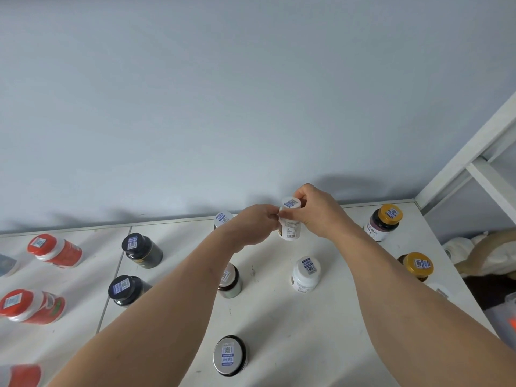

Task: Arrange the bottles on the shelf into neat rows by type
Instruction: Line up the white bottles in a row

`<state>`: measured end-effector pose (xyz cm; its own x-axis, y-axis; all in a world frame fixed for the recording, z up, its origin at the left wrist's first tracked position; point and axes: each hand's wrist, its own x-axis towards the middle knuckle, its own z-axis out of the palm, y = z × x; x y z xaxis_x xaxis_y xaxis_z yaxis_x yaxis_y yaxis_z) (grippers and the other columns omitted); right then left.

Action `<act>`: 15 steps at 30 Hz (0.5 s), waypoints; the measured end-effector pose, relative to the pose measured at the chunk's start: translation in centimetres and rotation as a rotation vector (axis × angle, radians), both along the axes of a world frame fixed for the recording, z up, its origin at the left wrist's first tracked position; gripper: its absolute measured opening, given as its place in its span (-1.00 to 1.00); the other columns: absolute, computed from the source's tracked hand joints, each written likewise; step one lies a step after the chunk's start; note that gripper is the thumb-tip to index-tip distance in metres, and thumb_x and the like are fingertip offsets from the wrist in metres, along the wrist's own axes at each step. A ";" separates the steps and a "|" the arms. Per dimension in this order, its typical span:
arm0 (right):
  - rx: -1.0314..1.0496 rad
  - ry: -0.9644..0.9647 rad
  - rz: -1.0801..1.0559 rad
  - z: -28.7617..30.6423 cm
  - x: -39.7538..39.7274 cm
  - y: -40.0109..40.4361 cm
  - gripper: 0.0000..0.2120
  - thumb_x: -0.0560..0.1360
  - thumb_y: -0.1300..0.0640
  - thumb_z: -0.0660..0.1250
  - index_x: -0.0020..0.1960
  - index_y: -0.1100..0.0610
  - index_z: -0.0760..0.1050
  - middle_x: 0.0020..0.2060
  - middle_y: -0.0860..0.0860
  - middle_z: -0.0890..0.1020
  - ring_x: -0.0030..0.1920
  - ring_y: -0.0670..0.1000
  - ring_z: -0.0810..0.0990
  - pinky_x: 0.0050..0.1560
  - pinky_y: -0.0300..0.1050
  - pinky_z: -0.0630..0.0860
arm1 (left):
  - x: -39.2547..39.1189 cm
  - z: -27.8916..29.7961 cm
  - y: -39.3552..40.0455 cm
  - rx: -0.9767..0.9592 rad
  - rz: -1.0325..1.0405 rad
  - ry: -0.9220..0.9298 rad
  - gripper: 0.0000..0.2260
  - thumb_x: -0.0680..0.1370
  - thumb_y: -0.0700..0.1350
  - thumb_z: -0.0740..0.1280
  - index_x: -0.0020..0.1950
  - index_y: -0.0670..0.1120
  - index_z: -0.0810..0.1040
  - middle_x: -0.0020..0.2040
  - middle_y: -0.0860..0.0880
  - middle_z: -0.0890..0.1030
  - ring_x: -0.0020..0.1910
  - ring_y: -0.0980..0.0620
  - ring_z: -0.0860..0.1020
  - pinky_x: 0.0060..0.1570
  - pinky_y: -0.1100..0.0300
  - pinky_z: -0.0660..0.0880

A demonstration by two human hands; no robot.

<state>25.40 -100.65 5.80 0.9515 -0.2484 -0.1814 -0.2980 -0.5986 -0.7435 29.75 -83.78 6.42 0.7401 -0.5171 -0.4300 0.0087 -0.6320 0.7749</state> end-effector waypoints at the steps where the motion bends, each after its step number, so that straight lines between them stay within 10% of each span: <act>1: -0.001 0.001 -0.005 -0.2 -0.1 0.1 -0.54 0.26 -0.22 0.53 -0.06 0.01 0.41 -0.17 -0.09 0.59 -0.18 -0.07 0.58 -0.27 -0.13 0.49 | -0.1 0.0 0.0 0.013 -0.004 -0.014 -0.71 0.55 -0.17 0.25 0.17 0.15 0.57 -0.10 0.23 0.59 -0.10 0.25 0.49 -0.21 0.32 0.40; 8: 0.034 -0.009 -0.016 -1.0 -1.1 1.0 -0.49 0.27 -0.14 0.55 0.03 0.03 0.36 -0.09 -0.08 0.59 -0.10 -0.04 0.59 -0.21 -0.13 0.50 | -1.1 0.1 0.3 0.248 -0.110 -0.242 -0.63 0.60 -0.10 0.17 0.41 0.02 0.39 0.34 0.02 0.49 0.30 -0.01 0.44 0.24 0.15 0.34; 15: -0.186 -0.049 0.070 1.0 -3.4 1.1 -0.45 0.42 -0.12 0.43 0.32 0.05 0.36 0.28 -0.05 0.43 0.23 -0.01 0.45 0.10 -0.07 0.40 | -4.1 2.0 1.1 0.504 -0.226 -0.713 -0.69 0.60 -0.13 0.12 0.32 -0.02 0.43 0.23 0.00 0.53 0.19 -0.09 0.51 0.07 0.02 0.48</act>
